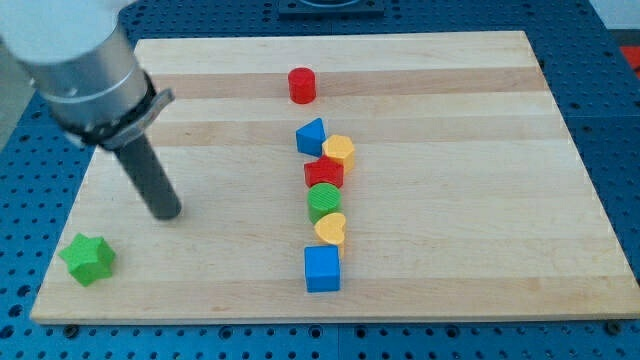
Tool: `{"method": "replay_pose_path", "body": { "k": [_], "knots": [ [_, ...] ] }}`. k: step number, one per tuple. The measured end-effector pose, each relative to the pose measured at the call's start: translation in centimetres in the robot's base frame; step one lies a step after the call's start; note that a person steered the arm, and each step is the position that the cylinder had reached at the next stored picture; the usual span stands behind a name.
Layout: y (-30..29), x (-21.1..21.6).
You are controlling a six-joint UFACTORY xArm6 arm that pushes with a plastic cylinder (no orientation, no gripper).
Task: Separate the green circle from the yellow heart
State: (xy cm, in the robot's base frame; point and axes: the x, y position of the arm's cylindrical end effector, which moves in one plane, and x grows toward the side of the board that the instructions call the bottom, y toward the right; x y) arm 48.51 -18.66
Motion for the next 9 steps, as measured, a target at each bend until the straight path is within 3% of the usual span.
{"method": "replay_pose_path", "body": {
  "k": [2, 5, 6, 7, 8, 9],
  "knots": [
    [3.9, -10.5],
    [22.4, -12.9],
    [29.5, -10.9],
    [33.1, -5.1],
    [32.0, -1.0],
    [29.6, -0.9]
  ]
}}
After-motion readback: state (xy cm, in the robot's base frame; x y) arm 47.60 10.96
